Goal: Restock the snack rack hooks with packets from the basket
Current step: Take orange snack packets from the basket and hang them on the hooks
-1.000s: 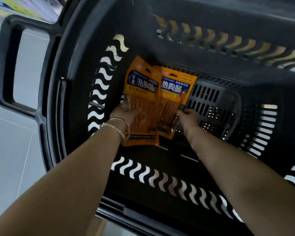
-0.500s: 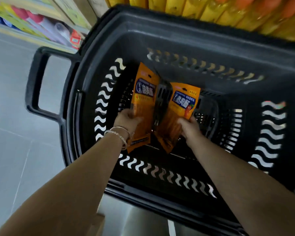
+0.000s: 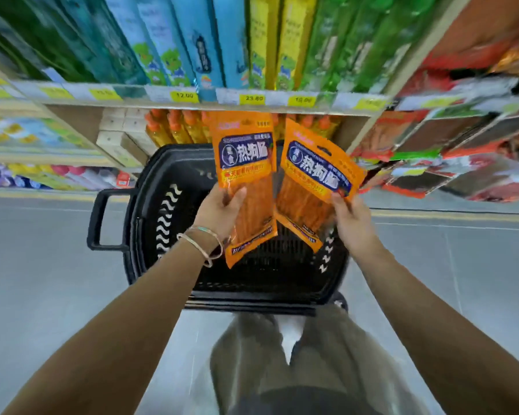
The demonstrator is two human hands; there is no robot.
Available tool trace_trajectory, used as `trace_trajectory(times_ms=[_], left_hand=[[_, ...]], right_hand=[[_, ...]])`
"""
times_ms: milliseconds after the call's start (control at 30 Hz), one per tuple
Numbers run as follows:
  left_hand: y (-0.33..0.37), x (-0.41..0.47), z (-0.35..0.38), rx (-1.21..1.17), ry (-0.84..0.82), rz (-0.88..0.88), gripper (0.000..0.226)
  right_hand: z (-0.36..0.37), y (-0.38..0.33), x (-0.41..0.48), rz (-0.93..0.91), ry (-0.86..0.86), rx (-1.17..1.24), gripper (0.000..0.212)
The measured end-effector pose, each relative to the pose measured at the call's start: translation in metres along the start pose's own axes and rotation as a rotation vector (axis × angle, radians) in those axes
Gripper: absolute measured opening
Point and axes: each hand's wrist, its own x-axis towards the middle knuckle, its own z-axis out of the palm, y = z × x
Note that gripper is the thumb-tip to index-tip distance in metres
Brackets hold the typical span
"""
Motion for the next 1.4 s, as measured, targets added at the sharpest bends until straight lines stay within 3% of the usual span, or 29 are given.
trace_trajectory(times_ms=[133, 233, 367, 433, 500, 567, 700, 867, 1000, 1100, 1267, 1400], left_hand=[[0.076, -0.019, 0.030, -0.098, -0.055, 0.183, 0.021], [0.134, -0.031, 0.066, -0.140, 0.040, 0.287, 0.027], [0.213, -0.047, 0.121, -0.203, 0.164, 0.327, 0.027], [0.251, -0.055, 0.146, -0.228, 0.199, 0.350, 0.038], [0.287, -0.061, 0.167, -0.233, 0.167, 0.408, 0.035], [0.322, -0.066, 0.178, -0.313, 0.100, 0.506, 0.016], [0.381, -0.077, 0.185, -0.412, 0.068, 0.621, 0.017], [0.441, -0.081, 0.169, -0.480, 0.175, 0.661, 0.017], [0.483, -0.078, 0.158, -0.465, 0.284, 0.686, 0.023], [0.505, -0.071, 0.150, -0.507, 0.337, 0.652, 0.028], [0.530, -0.055, 0.145, -0.562, 0.326, 0.655, 0.035], [0.550, -0.041, 0.151, -0.632, 0.246, 0.693, 0.031]], right_hand=[[-0.082, -0.032, -0.007, -0.080, 0.143, 0.133, 0.021], [-0.154, -0.047, -0.003, -0.140, 0.234, 0.130, 0.017], [-0.249, -0.073, 0.011, -0.209, 0.383, 0.101, 0.029], [-0.294, -0.089, 0.020, -0.280, 0.410, 0.053, 0.029], [-0.336, -0.108, 0.027, -0.356, 0.441, 0.001, 0.032], [-0.372, -0.129, 0.035, -0.428, 0.430, 0.016, 0.035], [-0.429, -0.174, 0.046, -0.540, 0.448, 0.078, 0.035], [-0.471, -0.233, 0.060, -0.572, 0.470, 0.177, 0.029], [-0.488, -0.277, 0.078, -0.512, 0.441, 0.262, 0.046], [-0.498, -0.308, 0.091, -0.478, 0.372, 0.343, 0.037], [-0.495, -0.358, 0.116, -0.484, 0.272, 0.500, 0.028], [-0.491, -0.389, 0.142, -0.470, 0.269, 0.475, 0.029]])
